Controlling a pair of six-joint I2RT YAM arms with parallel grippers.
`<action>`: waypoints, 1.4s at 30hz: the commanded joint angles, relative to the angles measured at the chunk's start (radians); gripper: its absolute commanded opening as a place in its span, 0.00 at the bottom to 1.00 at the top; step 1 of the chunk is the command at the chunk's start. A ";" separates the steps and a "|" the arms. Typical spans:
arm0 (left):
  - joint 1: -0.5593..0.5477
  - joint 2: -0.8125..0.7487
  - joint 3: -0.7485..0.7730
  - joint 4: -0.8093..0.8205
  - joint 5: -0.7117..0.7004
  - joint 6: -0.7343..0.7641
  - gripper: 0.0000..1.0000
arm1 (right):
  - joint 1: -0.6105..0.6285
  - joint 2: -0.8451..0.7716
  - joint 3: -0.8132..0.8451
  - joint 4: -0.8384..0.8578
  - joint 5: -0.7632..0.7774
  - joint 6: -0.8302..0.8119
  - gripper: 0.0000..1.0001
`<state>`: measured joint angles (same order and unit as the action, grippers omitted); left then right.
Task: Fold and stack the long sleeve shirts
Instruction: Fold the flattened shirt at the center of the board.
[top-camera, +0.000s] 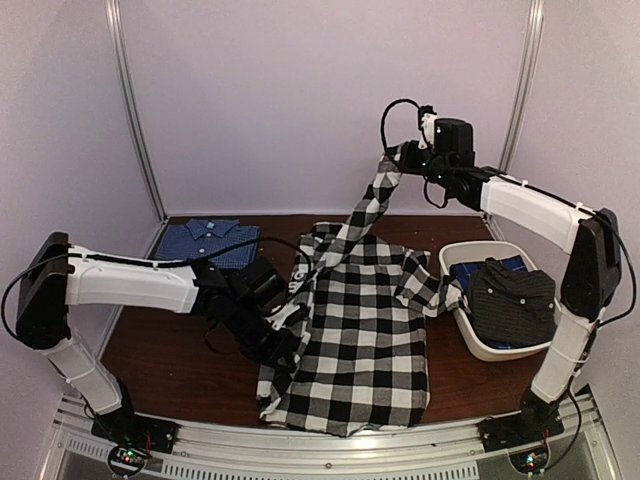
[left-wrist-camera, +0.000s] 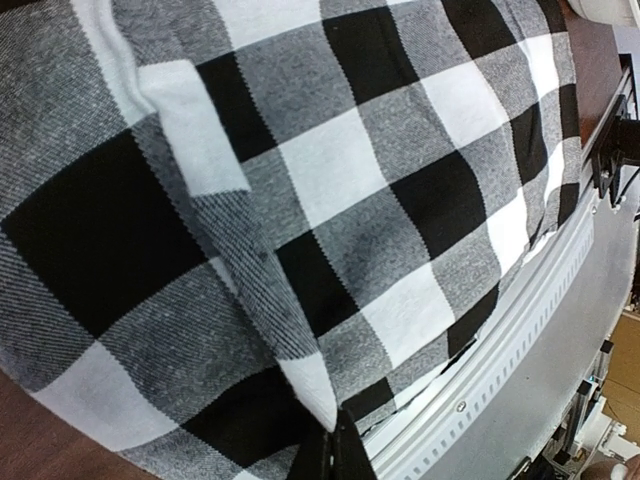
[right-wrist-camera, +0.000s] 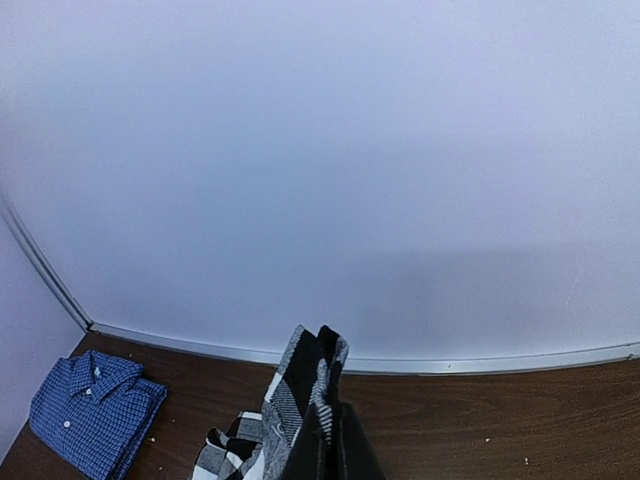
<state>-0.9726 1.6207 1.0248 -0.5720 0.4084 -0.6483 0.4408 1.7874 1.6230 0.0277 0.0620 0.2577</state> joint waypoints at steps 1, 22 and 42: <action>-0.025 0.039 0.052 0.045 0.047 0.022 0.00 | -0.021 -0.035 -0.038 0.019 0.019 -0.009 0.00; -0.087 0.169 0.126 0.065 0.133 0.050 0.00 | -0.022 -0.100 -0.169 0.067 -0.119 -0.013 0.00; 0.001 -0.071 0.023 0.131 0.017 -0.113 0.45 | 0.055 -0.035 -0.159 0.014 -0.392 -0.165 0.00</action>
<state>-1.0267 1.6318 1.1160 -0.4995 0.4770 -0.6922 0.4469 1.6981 1.4479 0.0616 -0.1898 0.1730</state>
